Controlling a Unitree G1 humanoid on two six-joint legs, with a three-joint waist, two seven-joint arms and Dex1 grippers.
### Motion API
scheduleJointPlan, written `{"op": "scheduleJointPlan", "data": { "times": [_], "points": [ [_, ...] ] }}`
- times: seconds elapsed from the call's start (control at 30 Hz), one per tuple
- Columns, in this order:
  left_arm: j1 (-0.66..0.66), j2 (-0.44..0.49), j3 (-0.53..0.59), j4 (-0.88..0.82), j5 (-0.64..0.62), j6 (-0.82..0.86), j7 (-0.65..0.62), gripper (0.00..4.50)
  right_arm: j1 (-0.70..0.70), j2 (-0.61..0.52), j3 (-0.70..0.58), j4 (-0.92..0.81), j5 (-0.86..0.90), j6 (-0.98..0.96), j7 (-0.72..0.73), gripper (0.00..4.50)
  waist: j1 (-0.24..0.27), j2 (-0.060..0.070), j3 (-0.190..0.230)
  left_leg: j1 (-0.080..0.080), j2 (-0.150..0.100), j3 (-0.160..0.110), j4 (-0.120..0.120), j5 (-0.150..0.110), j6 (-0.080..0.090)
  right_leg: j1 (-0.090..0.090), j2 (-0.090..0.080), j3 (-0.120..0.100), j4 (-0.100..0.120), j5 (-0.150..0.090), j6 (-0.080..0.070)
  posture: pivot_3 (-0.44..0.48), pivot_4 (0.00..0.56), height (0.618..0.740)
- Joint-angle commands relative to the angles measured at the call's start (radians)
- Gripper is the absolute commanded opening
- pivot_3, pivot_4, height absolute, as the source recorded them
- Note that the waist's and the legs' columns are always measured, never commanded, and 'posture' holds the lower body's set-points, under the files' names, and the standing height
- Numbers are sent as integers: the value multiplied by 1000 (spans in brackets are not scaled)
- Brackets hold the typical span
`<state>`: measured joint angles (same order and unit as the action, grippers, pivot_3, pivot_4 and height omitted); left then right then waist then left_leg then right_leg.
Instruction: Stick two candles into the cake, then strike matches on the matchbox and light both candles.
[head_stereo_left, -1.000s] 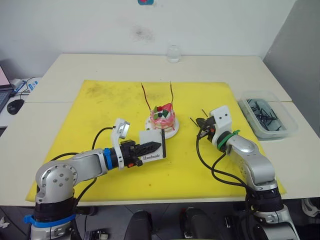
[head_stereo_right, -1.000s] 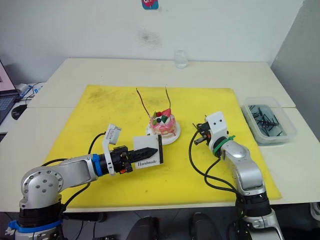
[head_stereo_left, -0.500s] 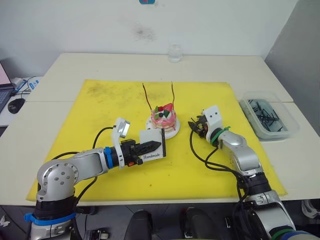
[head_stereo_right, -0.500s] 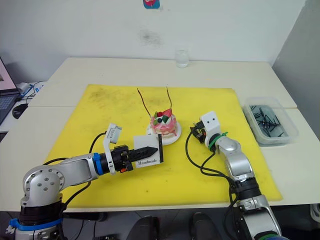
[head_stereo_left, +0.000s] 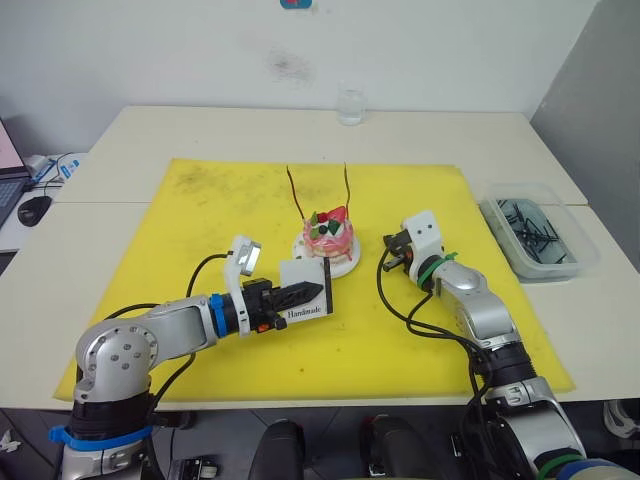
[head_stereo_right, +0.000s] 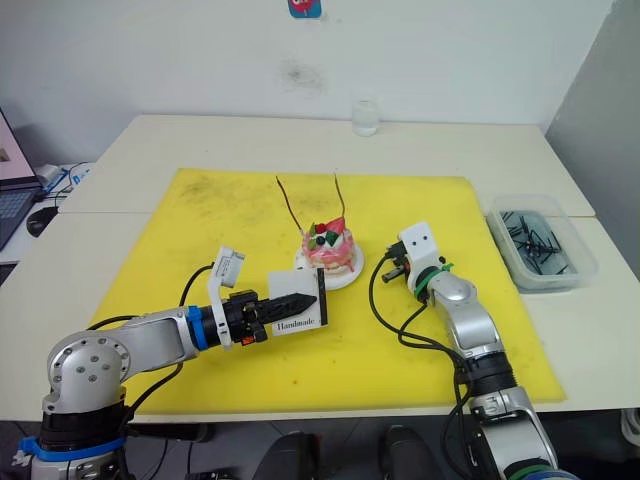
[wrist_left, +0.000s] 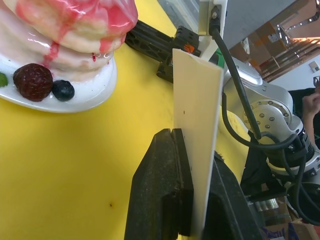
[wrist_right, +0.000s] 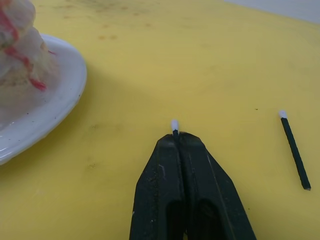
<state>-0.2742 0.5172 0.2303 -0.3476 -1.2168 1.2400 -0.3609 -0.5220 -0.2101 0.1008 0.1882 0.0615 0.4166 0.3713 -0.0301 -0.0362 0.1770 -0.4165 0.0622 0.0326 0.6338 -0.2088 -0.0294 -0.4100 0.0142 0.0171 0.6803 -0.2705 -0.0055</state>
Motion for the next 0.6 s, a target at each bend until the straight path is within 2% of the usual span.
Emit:
{"op": "scheduleJointPlan", "data": {
  "times": [0.03, 0.2, 0.3, 0.47, 0.6],
  "points": [
    [-1, 5, 0, -27, -20, -15, -4, 0, 7, 7, -17, -89, 28, 24, 8, 30, 0, 0, 0, 0, 0, 0, 0, 0, 0, 0, 0, 0, 0, 0, 0, 0, 150, 740],
    [-1, 7, 1, -29, -23, -17, -3, 0, 29, -23, -38, -285, 71, 147, 19, 30, 1, 0, 0, 0, 0, 0, 0, 0, 0, 0, 0, 0, 0, 0, 0, 0, 150, 740],
    [0, 11, 0, -31, -29, -13, -6, 0, 76, -64, -65, -483, 114, 283, 24, 30, 4, 0, 0, 0, 0, 0, 0, 0, 0, 0, 0, 0, 0, 0, 0, 0, 150, 740],
    [5, 30, -15, -40, -46, 2, -31, 0, 286, -128, -124, -809, 188, 477, 15, 30, 8, 0, 0, 0, 0, 0, -2, 0, 0, 0, -1, -1, -1, 0, 0, 0, 150, 740],
    [14, 62, -41, -58, -63, 17, -75, 0, 500, -158, -123, -922, 214, 450, 41, 30, 3, 0, 0, 0, 0, 0, -3, 0, 0, -1, -1, 0, -1, -1, 0, 0, 150, 740]
  ]
}}
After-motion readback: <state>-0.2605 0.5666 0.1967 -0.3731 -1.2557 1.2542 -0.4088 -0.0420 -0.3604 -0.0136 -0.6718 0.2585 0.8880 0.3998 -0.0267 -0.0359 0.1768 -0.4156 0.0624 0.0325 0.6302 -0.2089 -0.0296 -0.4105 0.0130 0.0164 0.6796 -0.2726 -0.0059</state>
